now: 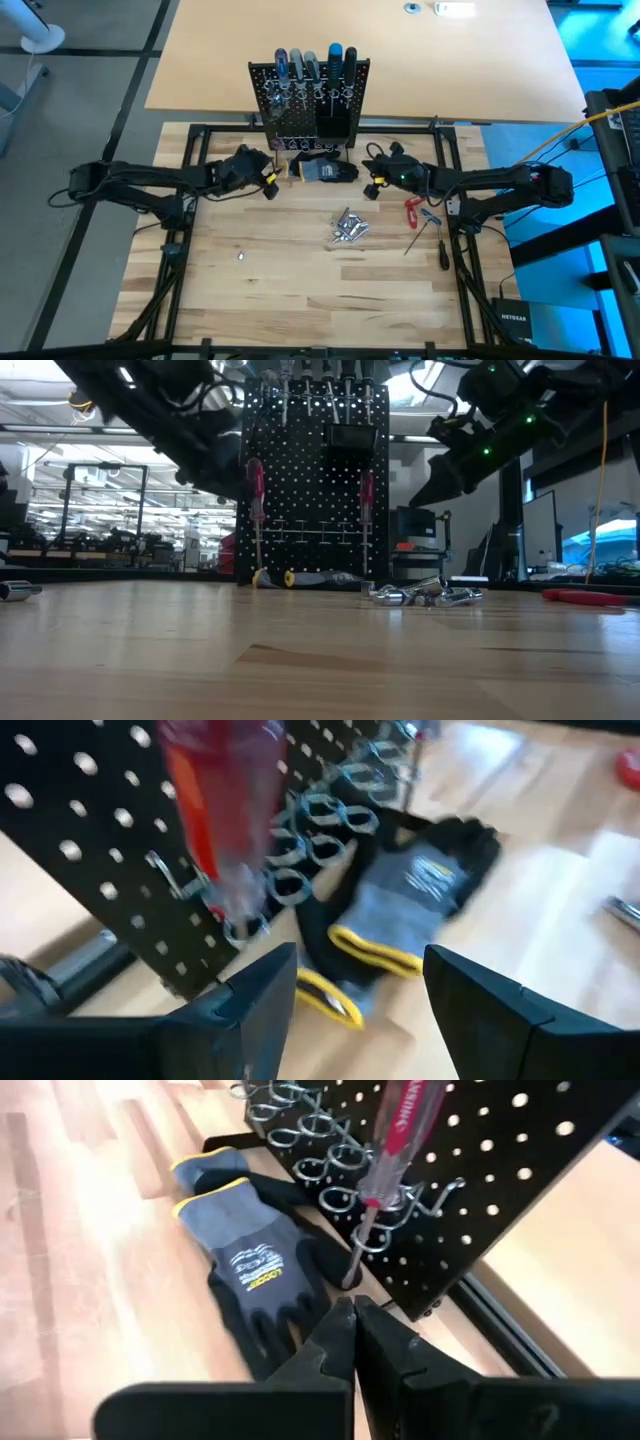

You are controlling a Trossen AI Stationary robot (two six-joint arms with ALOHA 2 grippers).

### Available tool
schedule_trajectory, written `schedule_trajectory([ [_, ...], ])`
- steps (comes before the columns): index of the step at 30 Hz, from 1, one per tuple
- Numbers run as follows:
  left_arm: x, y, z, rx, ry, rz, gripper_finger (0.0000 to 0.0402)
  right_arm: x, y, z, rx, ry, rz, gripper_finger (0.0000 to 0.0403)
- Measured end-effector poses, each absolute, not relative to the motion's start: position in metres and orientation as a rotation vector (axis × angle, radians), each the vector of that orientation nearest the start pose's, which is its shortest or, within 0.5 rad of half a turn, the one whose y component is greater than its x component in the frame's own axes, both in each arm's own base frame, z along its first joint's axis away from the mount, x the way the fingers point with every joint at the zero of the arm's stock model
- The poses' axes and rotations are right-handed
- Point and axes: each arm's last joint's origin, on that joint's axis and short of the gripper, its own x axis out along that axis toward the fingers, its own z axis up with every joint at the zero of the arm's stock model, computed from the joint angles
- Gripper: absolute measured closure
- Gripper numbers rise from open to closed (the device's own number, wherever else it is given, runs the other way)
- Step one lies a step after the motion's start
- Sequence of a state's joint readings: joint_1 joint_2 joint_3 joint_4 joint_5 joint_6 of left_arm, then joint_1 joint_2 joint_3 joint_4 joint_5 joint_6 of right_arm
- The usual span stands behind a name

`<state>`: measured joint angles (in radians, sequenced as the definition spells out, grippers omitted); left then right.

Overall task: Hang tools onto peg board
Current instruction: Hang the red screwdriver on the pegboard

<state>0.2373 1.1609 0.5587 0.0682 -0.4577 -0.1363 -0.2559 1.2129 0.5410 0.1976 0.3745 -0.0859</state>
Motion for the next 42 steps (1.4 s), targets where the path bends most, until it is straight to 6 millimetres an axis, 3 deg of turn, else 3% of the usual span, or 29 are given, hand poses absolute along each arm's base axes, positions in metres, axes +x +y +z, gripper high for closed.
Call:
schedule_trajectory([
  [16,0.219,0.117,0.208,-0.049,0.405,0.875,0.0192,0.230,-0.073,0.203,-0.126,0.482,-0.610,0.0397],
  [34,0.218,0.140,0.218,0.046,0.293,0.789,0.0192,0.230,-0.073,0.203,-0.125,0.481,-0.610,0.0397],
  [42,0.231,0.150,0.194,0.018,0.321,0.727,0.0192,0.230,-0.073,0.203,-0.125,0.482,-0.609,0.0397],
])
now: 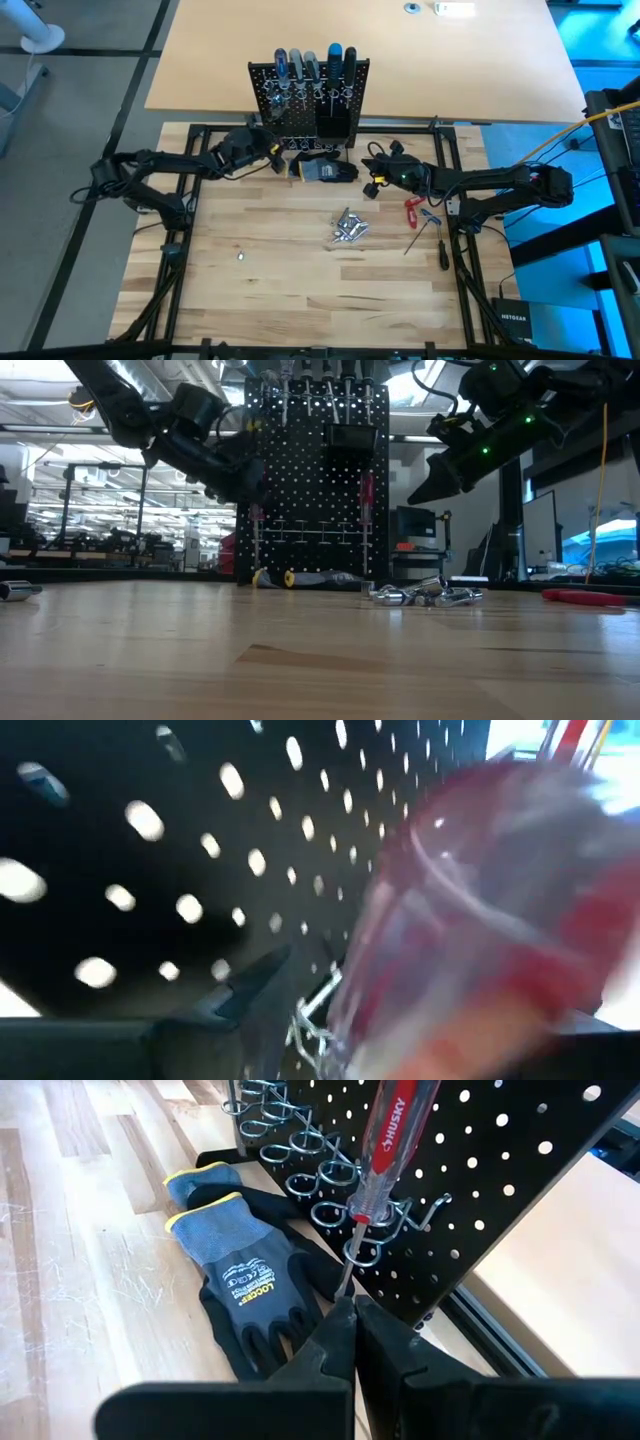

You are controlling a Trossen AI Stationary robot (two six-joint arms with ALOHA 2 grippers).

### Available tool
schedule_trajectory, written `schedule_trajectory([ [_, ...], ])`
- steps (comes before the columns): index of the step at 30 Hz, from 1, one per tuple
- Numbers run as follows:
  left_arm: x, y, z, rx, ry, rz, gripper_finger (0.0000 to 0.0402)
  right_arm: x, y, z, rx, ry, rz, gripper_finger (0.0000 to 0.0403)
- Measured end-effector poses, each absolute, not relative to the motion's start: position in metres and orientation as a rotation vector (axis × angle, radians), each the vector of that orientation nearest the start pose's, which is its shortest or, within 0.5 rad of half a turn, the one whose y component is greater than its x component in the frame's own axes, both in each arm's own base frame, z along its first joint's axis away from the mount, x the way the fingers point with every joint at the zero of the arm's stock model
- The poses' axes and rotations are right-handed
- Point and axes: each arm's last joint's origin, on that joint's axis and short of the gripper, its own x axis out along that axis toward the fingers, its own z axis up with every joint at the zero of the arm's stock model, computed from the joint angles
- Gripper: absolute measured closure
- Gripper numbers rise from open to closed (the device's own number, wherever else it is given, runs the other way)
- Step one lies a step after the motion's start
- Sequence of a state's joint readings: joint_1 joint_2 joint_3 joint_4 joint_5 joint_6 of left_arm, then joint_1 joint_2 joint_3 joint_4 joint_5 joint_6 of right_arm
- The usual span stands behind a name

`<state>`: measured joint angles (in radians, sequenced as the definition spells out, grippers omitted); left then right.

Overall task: Hang tools onto peg board
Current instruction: Hang the red screwdriver on the pegboard, then hang the black screwdriver on the pegboard

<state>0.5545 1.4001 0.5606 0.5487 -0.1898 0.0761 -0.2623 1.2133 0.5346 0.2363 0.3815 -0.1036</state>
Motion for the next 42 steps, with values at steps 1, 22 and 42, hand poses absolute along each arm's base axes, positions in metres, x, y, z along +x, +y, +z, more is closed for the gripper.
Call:
schedule_trajectory([
  [1,0.232,0.150,0.192,0.019,0.324,0.725,0.0192,0.230,-0.073,0.203,-0.125,0.482,-0.609,0.0397],
  [22,0.197,0.086,0.258,0.038,0.233,0.570,0.0192,0.231,-0.072,0.203,-0.125,0.485,-0.581,0.0397],
  [42,0.197,-0.009,0.244,-0.077,0.414,0.148,0.0237,0.225,-0.065,0.216,0.068,0.698,-0.418,0.0378],
])
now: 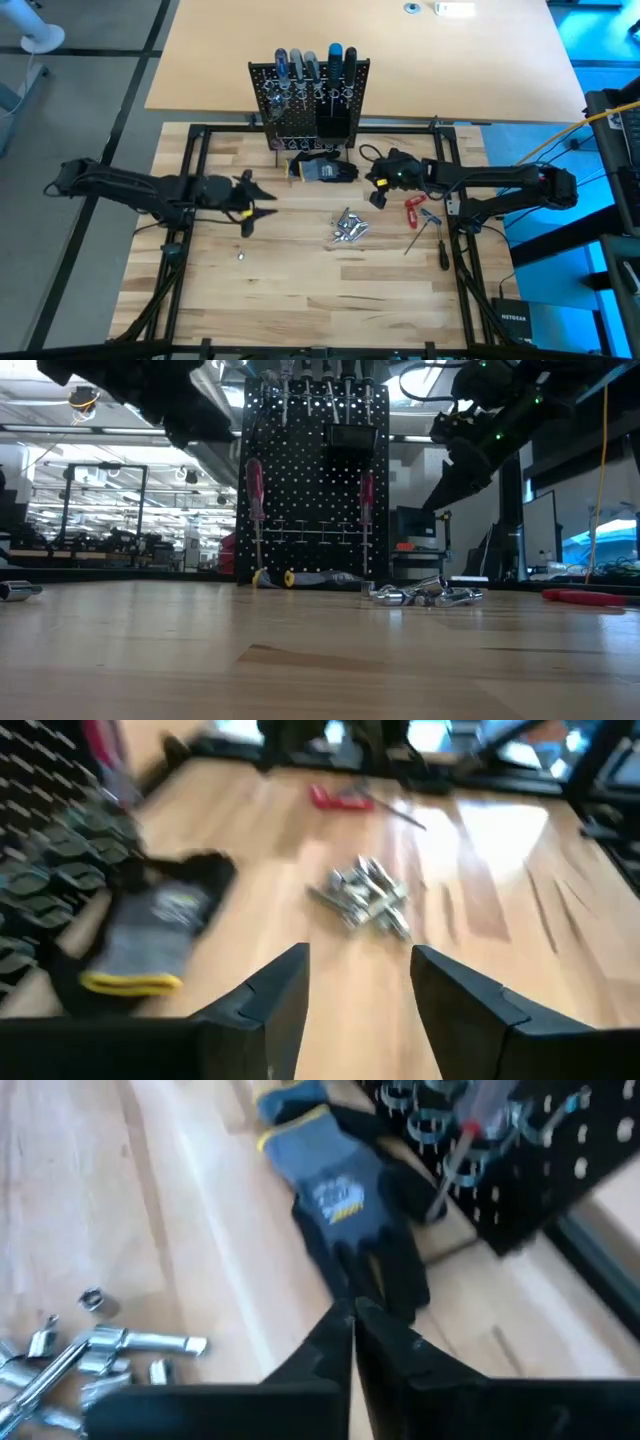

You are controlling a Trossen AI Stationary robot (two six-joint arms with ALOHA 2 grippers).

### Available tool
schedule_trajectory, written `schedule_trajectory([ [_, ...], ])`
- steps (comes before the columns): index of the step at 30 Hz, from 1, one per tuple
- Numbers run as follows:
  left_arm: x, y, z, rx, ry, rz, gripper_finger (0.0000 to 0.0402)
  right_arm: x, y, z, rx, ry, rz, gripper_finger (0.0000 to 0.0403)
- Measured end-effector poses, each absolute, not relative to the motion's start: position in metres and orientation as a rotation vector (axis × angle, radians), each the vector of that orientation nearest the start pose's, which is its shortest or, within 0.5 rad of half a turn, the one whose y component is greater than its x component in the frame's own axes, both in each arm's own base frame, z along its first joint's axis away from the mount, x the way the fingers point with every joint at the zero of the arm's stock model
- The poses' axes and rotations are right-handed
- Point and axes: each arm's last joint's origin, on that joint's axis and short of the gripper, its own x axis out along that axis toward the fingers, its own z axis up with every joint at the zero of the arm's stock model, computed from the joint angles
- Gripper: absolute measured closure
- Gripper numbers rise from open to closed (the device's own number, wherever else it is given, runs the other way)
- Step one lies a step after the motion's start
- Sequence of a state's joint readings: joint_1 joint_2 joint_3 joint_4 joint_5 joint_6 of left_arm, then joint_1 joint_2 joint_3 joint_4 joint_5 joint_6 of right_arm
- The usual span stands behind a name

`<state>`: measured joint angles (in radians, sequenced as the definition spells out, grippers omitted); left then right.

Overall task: Hang tools onto peg board
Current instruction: Hang the black screwdriver on the pegboard

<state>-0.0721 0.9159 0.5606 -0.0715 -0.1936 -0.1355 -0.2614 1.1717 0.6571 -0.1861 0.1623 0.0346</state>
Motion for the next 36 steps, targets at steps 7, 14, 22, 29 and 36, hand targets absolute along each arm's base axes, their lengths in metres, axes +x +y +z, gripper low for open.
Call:
schedule_trajectory([
  [7,0.212,-0.027,0.222,-0.065,0.521,0.116,0.0244,0.218,-0.062,0.234,0.217,0.875,-0.427,0.0276],
  [14,0.221,-0.041,0.197,-0.077,0.450,0.064,0.0244,0.199,-0.053,0.237,0.396,1.131,-0.396,0.0203],
  [22,0.214,-0.041,0.168,-0.171,0.425,0.075,0.0244,0.188,-0.050,0.230,0.480,1.276,-0.460,0.0194],
  [29,0.214,-0.044,0.166,-0.214,0.435,0.077,0.0244,0.188,-0.047,0.230,0.563,1.286,-0.381,0.0194],
  [36,0.214,-0.045,0.167,-0.216,0.430,0.077,0.0244,0.192,-0.023,0.231,0.584,1.313,-0.291,0.0194],
])
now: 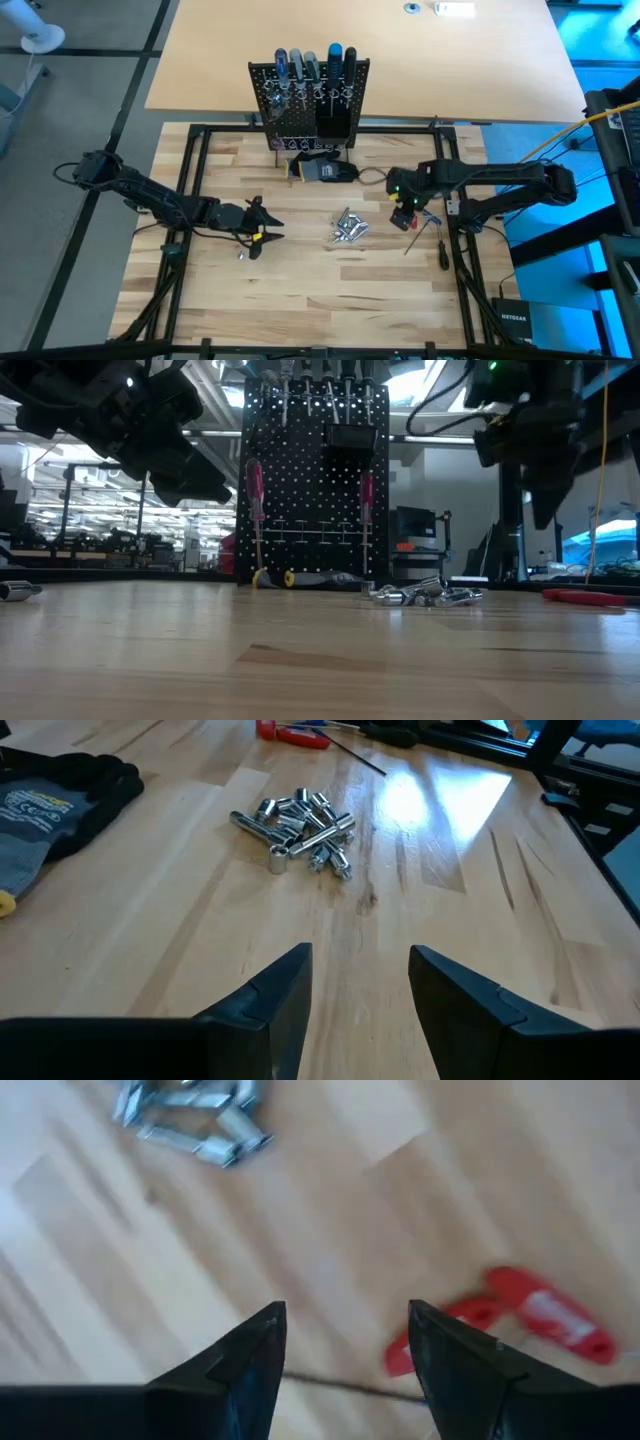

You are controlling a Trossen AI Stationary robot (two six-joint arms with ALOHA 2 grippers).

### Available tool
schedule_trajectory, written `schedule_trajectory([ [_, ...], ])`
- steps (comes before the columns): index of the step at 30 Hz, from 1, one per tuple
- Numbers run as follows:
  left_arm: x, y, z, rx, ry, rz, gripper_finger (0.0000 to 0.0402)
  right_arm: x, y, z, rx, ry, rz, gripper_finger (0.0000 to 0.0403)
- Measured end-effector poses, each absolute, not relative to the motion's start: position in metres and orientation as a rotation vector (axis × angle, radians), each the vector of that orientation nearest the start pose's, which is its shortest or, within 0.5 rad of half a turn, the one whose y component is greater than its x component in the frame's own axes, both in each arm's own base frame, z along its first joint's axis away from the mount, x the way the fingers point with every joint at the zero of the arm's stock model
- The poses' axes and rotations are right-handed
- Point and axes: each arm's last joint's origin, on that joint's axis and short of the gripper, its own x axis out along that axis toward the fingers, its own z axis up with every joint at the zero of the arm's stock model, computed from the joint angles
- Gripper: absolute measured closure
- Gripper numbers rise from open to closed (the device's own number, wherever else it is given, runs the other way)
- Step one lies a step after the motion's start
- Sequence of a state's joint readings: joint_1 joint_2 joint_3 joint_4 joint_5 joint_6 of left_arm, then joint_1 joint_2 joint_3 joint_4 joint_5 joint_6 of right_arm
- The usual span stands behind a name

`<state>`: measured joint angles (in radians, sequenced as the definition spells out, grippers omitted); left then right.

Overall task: Hang tools onto peg board
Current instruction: Hang the black screwdriver on the pegboard

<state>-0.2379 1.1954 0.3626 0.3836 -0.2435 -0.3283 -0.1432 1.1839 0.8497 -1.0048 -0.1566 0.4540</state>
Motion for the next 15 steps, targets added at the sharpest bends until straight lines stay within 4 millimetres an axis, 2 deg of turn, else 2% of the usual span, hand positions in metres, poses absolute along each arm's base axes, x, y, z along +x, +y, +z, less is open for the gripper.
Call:
schedule_trajectory([
  [9,0.214,-0.044,0.166,-0.209,0.435,0.084,0.0244,0.190,0.040,0.230,0.491,1.395,-0.104,0.0194],
  [15,0.214,-0.044,0.165,-0.211,0.444,0.087,0.0244,0.182,0.088,0.220,0.300,1.470,0.049,0.0194],
])
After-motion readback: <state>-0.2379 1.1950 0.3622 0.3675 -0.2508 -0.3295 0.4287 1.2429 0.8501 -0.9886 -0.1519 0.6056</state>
